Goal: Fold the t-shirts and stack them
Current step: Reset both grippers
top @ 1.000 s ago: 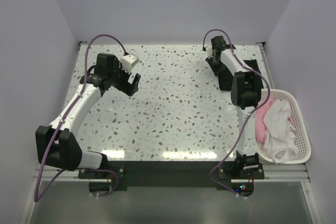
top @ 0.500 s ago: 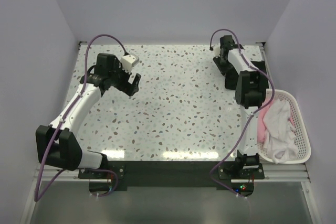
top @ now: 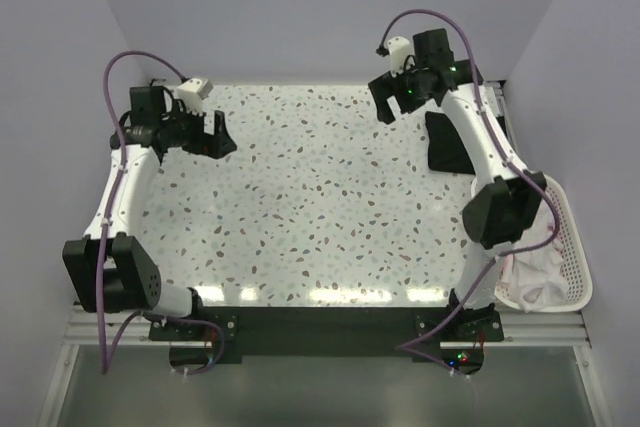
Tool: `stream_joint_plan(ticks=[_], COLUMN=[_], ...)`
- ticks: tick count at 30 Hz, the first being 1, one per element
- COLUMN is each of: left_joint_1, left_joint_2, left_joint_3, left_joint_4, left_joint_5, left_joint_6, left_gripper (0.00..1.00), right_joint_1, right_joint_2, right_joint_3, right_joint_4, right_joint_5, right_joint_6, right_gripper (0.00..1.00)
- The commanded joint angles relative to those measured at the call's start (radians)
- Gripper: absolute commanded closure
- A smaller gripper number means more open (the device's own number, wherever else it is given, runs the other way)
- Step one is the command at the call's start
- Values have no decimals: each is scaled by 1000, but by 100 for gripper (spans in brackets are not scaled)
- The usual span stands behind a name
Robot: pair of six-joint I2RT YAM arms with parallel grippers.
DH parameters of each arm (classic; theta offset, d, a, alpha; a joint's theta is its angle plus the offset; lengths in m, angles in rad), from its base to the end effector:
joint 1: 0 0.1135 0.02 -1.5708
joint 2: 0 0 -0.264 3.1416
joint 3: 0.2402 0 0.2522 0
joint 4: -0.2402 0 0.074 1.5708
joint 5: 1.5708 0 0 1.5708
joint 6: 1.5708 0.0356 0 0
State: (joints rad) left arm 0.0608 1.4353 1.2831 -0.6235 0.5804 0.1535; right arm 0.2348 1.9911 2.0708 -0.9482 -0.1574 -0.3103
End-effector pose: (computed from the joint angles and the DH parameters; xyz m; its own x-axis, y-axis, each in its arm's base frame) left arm 0.3103 -0.0007 0.3246 -0.6387 0.0892 -0.7642 0.4428 0.8549 -0.2703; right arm 0.4243 0.1072 0.3505 -0.6067 -0.4552 -0.6517 -0.5393 0.8380 -0.0833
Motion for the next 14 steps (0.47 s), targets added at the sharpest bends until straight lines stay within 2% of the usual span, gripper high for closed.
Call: stream_joint_plan(ticks=[1,5,8,10,14], left_joint_1=[56,63,65,65,63], left_joint_2=[-56,-145,-239,-289,-351], left_joint_3=[10,-97,-211,-263,-281], left_joint_4=[-33,-44,-16,-15,-18], left_joint_5=[39,-20,-45,-53,-57], left_joint_6=[-5,47,61,61,21], left_gripper=[0,0,0,0,0], right_joint_1=[-6,-5,-5,-5,-5], right_joint_2=[-228,-451,-627,-733,-840], right_joint_3=[-113,-441,-628,-687,-756], right_joint_4=[-72,-89,-95,-121,-173], right_joint_5=[-111,-105,-96,-77,-35], right_joint_6=[74,33,8,0,-10], right_gripper=[1,1,1,1,1])
